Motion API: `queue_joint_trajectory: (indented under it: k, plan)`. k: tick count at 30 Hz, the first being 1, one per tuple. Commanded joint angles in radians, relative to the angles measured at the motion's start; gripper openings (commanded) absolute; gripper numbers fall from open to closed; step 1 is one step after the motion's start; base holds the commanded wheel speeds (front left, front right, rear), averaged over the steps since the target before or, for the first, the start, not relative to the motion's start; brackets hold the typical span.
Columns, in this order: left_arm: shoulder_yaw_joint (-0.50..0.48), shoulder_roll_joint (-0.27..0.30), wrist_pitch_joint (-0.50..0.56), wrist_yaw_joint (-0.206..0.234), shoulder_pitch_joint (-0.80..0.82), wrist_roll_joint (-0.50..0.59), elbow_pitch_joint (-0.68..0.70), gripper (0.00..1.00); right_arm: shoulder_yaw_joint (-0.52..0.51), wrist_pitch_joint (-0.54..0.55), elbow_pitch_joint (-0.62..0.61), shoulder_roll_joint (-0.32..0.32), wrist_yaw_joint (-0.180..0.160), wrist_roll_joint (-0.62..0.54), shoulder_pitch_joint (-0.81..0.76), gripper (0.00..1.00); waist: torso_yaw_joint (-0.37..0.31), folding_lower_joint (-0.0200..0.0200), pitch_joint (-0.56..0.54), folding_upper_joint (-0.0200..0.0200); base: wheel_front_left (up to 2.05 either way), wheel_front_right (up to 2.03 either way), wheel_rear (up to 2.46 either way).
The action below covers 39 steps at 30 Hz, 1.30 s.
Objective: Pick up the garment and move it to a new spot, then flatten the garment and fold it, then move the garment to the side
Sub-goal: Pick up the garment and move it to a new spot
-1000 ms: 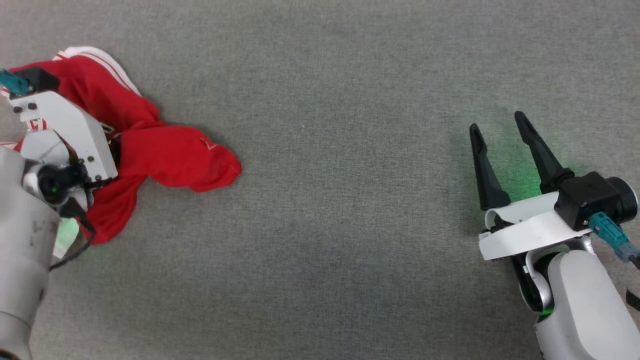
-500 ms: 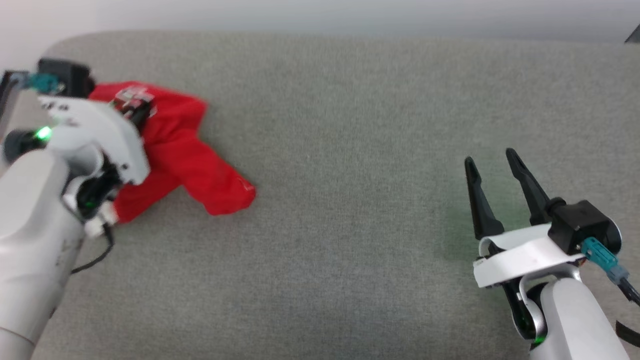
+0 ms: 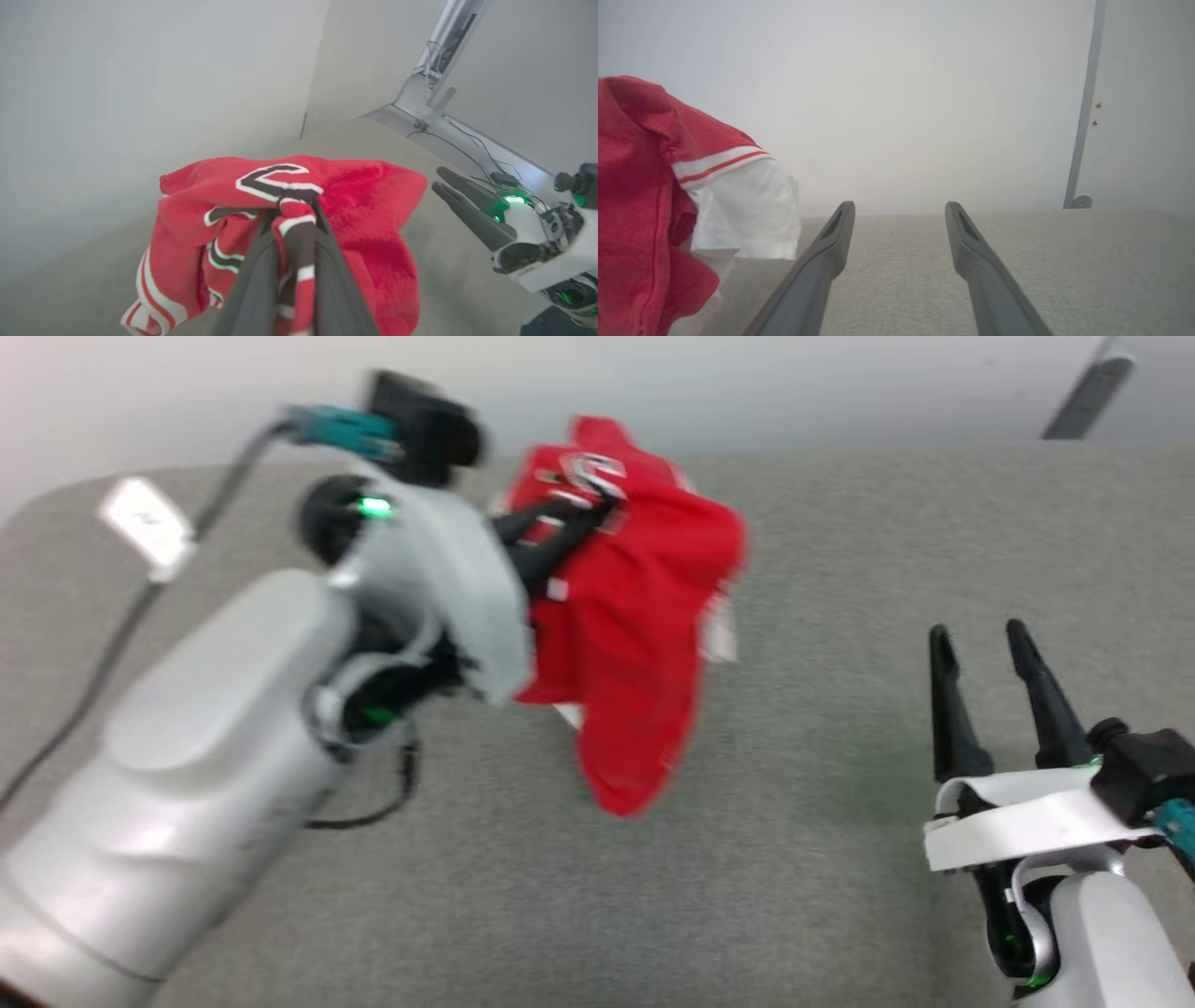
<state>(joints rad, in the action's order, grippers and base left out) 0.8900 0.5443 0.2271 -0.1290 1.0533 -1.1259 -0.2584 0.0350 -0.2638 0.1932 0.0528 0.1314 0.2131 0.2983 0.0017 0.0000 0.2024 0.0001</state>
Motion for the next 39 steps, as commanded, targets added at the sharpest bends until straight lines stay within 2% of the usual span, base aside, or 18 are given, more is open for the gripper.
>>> queue_joint_trajectory:
  k: [1,8,11,18,21,24,34,39]
  plan:
    - [0.019,-0.024,0.005,-0.001,0.019,-0.001,0.005,0.00,-0.011,-0.001,-0.009,-0.002,-0.001,0.018,-0.009,1.00,-0.096,0.0000,0.044,-0.0001,0.00,0.00,0.00]
    - [0.115,-0.162,-0.030,-0.002,0.102,-0.002,-0.057,0.00,-0.051,-0.001,-0.031,-0.002,-0.001,0.086,-0.002,1.00,-0.257,0.0000,0.096,-0.0001,0.00,0.00,0.00]
    - [0.152,-0.196,-0.047,-0.002,0.123,-0.014,-0.098,0.00,-0.076,-0.001,-0.036,-0.003,-0.001,0.110,-0.006,1.00,-0.311,0.0000,0.110,-0.0001,0.00,0.00,0.00]
    - [0.309,-0.124,-0.016,-0.001,0.125,0.006,-0.238,0.00,-0.089,-0.001,-0.032,-0.003,-0.001,0.162,-0.021,1.00,-0.401,0.0000,0.130,-0.0001,0.00,0.00,0.00]
    - [0.356,-0.087,0.027,-0.001,0.131,0.020,-0.277,0.00,-0.084,-0.001,-0.035,-0.003,-0.001,0.178,-0.024,1.00,-0.418,0.0000,0.137,-0.0001,0.00,0.00,0.00]
    - [0.382,-0.060,0.068,-0.001,0.143,0.081,-0.296,0.00,-0.077,-0.001,-0.038,-0.003,-0.001,0.188,-0.022,1.00,-0.427,0.0000,0.149,-0.0001,0.00,0.00,0.00]
    - [0.403,-0.061,0.322,-0.002,0.039,0.279,-0.296,0.00,-0.042,-0.001,-0.045,-0.002,-0.001,0.232,0.019,1.00,-0.473,0.0000,0.215,-0.0001,0.00,0.00,0.00]
    - [0.410,-0.047,0.330,-0.001,0.015,0.295,-0.310,0.00,-0.034,-0.001,-0.043,-0.003,-0.001,0.233,0.015,1.00,-0.484,0.0000,0.225,-0.0001,0.00,0.00,0.00]
